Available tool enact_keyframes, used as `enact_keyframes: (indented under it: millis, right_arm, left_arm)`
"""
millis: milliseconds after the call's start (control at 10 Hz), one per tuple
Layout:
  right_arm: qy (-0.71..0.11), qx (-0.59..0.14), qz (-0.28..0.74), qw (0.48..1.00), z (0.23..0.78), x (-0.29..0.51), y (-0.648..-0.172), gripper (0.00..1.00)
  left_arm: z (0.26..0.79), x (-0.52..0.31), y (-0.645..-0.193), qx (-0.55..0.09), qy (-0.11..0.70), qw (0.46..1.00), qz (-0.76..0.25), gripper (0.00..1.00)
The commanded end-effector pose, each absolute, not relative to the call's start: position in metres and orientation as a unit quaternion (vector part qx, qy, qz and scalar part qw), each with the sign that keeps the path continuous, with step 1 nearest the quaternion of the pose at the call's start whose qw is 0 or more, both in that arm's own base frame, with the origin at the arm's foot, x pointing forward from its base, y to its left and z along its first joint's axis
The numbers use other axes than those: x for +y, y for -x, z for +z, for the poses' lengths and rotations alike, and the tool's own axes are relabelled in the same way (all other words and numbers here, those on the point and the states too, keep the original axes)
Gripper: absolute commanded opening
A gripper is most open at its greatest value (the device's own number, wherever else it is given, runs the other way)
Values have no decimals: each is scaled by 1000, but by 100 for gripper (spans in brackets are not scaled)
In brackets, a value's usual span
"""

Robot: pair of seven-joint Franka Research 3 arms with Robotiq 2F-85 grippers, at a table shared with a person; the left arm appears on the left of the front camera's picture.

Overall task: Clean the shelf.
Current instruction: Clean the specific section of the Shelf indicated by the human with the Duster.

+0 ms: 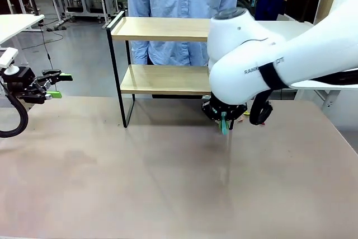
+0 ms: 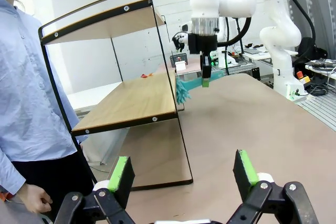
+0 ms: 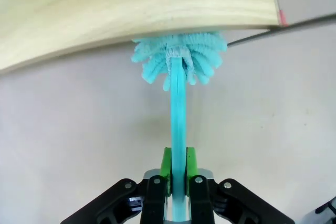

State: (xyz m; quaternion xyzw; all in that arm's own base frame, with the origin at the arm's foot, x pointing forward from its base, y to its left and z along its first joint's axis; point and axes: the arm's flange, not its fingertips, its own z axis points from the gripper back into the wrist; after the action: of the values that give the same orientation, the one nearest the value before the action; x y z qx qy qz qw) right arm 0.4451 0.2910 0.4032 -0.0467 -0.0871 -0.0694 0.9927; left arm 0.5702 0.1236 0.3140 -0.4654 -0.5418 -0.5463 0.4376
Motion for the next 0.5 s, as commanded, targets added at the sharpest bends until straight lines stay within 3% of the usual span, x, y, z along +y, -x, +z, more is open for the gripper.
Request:
enact_keyframes:
  millis: [0,400]
  right_arm:
    - [36,-94,-35,994,423,268,-423,13]
    - [43,-34,89,995,441,247,-404,13]
  left_arm:
    - [318,123,-569,-542,465,436,-548,100]
    - [318,123,-569,-542,465,436,-548,100]
